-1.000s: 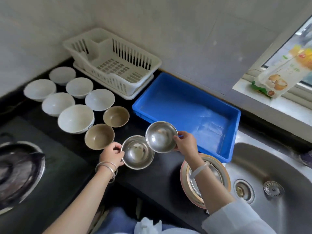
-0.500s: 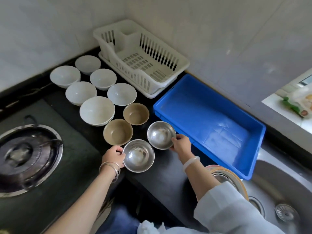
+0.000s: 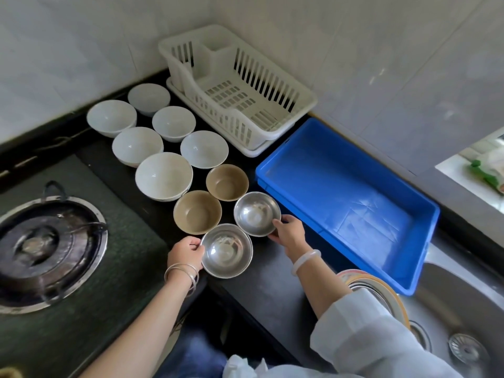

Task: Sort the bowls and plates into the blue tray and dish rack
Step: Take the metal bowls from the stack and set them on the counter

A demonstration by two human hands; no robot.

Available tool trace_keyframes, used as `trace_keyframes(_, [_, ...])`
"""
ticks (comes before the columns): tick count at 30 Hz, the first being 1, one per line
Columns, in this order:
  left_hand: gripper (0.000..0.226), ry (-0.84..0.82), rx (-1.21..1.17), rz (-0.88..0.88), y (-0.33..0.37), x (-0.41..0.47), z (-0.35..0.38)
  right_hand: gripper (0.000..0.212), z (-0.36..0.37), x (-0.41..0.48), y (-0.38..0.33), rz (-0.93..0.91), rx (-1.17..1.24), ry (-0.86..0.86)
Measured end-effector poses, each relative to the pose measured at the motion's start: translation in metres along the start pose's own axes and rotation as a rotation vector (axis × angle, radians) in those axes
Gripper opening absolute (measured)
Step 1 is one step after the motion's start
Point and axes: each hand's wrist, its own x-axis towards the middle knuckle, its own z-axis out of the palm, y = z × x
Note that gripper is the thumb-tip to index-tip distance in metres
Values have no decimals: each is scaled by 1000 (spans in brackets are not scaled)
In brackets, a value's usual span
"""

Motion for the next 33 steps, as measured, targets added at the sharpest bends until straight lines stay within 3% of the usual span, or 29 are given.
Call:
trace_keyframes(9, [19, 24, 15, 30, 1, -4, -2, 25, -2, -5, 2, 5, -10, -54])
trace_keyframes(14, [25, 0, 186, 122, 5, -11, -6, 24, -9, -13, 1, 13, 8, -89])
trace_keyframes(18, [34, 30, 365, 198, 14, -18, -11, 31, -23, -22, 4, -53, -102, -68])
trace_keyframes(24, [34, 72, 426, 368, 40, -38, 4, 22, -68, -46, 3, -201, -133, -11])
trace_keyframes(33, [27, -341, 437, 588, 72, -113, 116, 9, -185, -91, 54, -247, -251, 380])
